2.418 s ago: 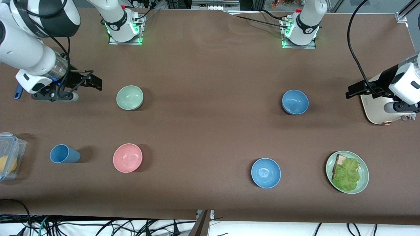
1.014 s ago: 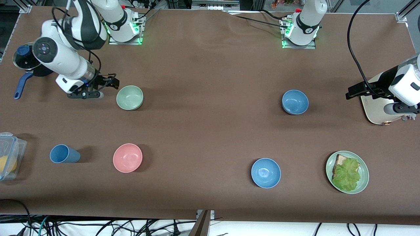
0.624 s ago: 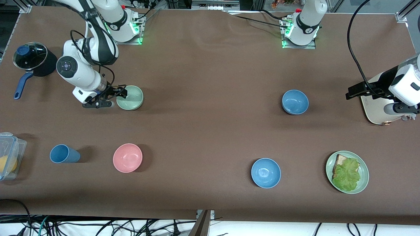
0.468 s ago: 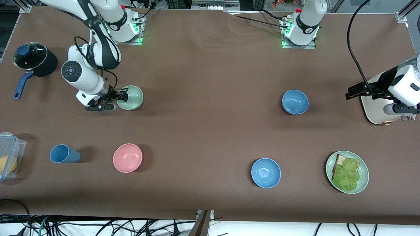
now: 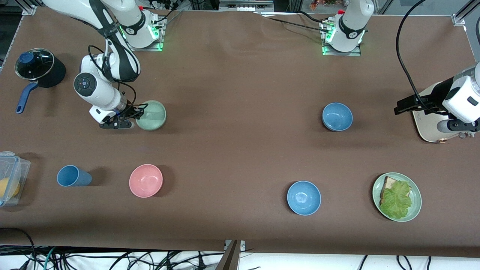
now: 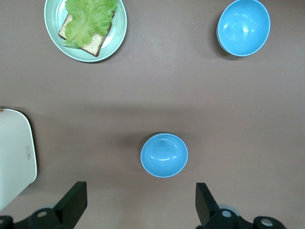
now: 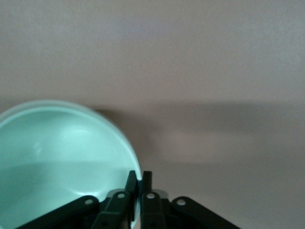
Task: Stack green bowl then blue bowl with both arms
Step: 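Lower the right gripper and grasp the green bowl rim, then slide the green bowl toward the table middle with the right gripper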
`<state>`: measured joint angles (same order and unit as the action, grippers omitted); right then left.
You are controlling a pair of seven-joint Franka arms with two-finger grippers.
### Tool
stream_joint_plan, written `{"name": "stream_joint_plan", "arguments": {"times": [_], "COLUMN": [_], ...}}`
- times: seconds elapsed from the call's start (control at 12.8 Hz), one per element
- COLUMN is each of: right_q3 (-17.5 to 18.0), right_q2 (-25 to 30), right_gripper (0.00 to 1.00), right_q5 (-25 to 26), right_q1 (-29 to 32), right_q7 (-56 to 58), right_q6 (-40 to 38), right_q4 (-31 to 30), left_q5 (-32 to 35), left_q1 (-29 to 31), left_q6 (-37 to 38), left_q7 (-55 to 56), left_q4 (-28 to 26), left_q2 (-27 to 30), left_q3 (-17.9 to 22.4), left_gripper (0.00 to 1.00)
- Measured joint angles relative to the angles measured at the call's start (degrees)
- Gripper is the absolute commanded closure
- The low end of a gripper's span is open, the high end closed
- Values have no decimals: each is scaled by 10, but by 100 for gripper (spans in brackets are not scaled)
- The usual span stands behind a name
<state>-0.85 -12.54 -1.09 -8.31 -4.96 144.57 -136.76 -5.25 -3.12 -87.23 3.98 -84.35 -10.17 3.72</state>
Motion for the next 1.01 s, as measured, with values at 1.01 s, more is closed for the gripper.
{"name": "stream_joint_plan", "arguments": {"times": [1.01], "right_q3": [18], "right_q2": [-157], "right_gripper": [100], "right_q5": [-97], "right_q1": [-255], "right_q7": [-372], "right_q6": [-53], "right_q4": [305], "left_q5": [0], "left_q1": [0], "left_q6": [0], "left_q7": [0], "left_q4": [1], "left_q2": [-3], "left_q3": [0], "left_gripper": [0]}}
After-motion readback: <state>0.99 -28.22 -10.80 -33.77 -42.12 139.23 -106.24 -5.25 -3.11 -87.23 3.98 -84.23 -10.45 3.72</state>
